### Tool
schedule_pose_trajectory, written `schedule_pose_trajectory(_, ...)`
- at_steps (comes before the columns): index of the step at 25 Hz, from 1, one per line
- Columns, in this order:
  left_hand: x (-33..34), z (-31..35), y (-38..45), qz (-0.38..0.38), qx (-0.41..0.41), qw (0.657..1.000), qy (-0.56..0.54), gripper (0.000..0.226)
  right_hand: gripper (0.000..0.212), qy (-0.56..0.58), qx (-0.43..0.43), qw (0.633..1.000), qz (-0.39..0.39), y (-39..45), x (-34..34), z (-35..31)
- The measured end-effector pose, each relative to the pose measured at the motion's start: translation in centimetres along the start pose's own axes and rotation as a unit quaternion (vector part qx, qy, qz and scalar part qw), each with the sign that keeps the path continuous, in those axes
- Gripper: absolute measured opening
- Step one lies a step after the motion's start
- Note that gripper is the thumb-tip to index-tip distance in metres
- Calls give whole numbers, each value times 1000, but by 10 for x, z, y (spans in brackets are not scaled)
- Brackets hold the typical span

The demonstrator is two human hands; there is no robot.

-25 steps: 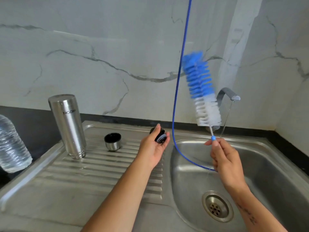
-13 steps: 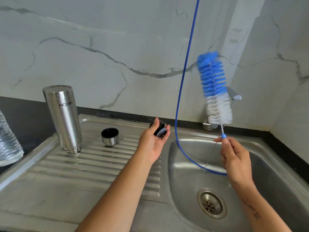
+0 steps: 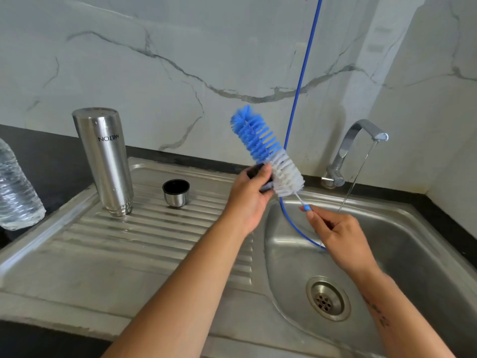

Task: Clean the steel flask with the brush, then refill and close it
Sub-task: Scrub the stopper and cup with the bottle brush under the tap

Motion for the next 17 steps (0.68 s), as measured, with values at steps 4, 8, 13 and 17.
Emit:
schedule_pose_trajectory(4,-39,24,4,64,53,996,-44,13,24,-19,-12,995,-93,5,21,0)
schedule_pose_trajectory(8,-18,-3,-1,24,-23,999,24,17,24,-11,10,999,-45,9,15,-1)
schedule_pose_trajectory(13,-34,21,3,51,20,998,-28,16,31,14,-7,994,-105,3,26,-9)
schedule_pose_trajectory(17,-2,-21,-6,9,-68,997,-46,25,25,52,-9,999,-4,8,13,-16)
Point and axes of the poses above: each hand's wrist, its own y-axis towards the middle knuckle, its own x-axis out of the palm, z = x × y, the point moved 10 cm from there along y, towards the middle knuckle, and after that the axes turned 15 degrees about -z, right-handed, at the moved point
